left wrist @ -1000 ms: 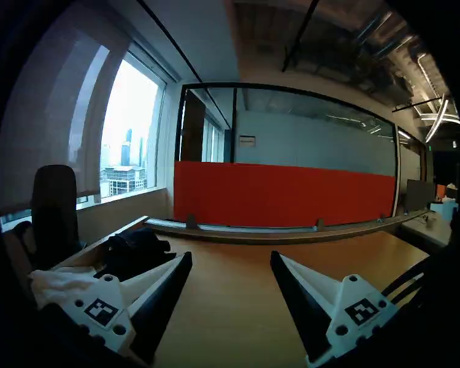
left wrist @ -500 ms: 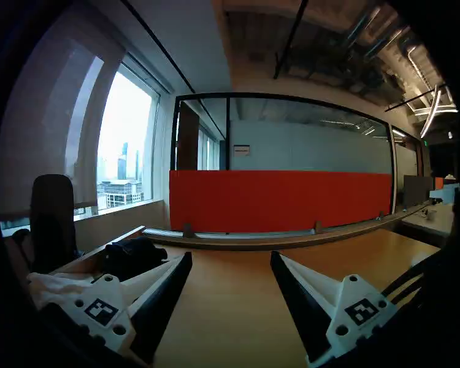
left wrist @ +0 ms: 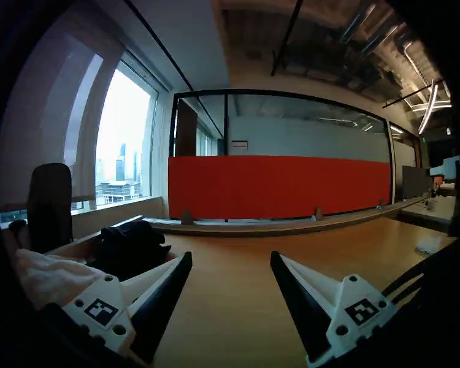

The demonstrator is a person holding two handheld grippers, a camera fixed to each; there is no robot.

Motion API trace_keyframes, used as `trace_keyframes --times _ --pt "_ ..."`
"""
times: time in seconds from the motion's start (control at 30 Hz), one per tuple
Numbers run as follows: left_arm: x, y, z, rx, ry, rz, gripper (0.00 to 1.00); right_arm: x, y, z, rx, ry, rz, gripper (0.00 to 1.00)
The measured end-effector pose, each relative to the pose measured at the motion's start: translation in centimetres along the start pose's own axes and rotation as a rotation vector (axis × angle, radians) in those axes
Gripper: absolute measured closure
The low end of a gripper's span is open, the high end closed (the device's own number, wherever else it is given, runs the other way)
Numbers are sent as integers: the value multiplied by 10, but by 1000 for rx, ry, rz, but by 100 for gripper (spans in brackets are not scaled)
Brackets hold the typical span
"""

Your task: Fold towel

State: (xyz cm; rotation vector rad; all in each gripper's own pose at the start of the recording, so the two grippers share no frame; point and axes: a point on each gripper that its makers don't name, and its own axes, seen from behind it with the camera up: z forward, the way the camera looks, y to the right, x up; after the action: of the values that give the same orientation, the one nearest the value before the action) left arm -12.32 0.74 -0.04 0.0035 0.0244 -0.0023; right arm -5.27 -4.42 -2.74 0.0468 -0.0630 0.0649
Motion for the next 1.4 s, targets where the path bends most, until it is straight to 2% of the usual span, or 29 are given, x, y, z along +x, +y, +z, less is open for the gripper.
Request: trace_keyframes --times 0.47,1.0,1.4 --pt "-28 2 11 5 22 7 5 -16 10 4 -16 16 4 1" --pt "-47 -5 15 13 -2 -5 5 -24 15 8 -26 5 -13 1" --pt "-51 -2 16 9 -8 6 5 -18 11 6 -21 10 -21 1"
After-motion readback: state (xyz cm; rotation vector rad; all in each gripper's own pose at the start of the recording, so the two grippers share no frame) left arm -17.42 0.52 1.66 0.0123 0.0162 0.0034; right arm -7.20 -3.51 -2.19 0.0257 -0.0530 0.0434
